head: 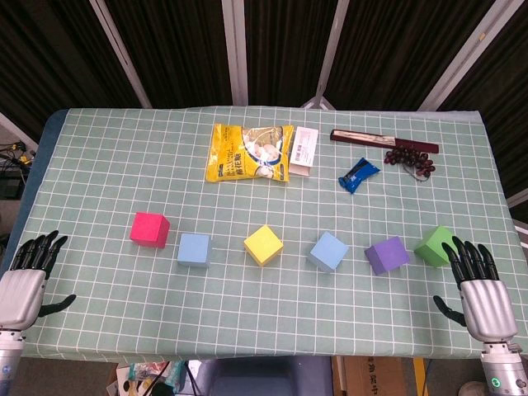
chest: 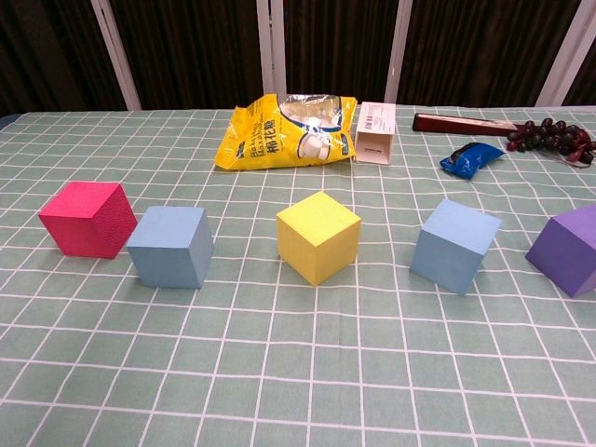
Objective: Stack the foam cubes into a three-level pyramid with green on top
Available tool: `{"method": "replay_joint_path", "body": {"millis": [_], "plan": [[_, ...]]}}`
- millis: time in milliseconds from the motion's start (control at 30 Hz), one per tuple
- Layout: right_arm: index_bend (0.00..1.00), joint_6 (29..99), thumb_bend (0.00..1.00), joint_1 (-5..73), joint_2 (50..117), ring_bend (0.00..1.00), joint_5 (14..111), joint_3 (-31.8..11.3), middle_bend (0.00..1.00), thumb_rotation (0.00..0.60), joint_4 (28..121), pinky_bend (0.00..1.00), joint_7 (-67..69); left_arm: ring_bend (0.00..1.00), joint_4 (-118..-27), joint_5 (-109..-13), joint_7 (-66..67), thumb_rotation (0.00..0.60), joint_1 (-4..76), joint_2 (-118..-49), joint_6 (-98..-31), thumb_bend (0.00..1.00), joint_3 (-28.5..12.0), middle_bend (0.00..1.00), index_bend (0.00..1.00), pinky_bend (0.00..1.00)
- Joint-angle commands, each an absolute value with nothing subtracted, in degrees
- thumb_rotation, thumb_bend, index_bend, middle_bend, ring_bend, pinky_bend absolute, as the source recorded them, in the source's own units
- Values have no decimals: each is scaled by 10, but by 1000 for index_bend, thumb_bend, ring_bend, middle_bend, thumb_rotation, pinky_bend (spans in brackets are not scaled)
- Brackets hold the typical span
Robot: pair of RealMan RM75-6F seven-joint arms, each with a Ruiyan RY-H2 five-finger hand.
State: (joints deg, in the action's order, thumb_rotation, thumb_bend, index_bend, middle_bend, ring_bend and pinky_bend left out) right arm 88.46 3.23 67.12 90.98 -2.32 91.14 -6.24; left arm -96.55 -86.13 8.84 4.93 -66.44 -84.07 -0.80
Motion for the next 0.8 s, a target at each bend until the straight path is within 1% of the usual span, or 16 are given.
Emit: {"method": "replay_joint_path", "body": {"millis": [33,800], "plan": [[0,882,222,34,672,0,909,-24,0,600,911,24,-63,0,-965,-861,90,600,50,-664,-838,11,-7,0,0,0],[0,867,221,44,677,0,922,-16,0,600,911,24,-70,0,-966,-861,102,600,46,-657,-838,11,-1,0,0,0]]}}
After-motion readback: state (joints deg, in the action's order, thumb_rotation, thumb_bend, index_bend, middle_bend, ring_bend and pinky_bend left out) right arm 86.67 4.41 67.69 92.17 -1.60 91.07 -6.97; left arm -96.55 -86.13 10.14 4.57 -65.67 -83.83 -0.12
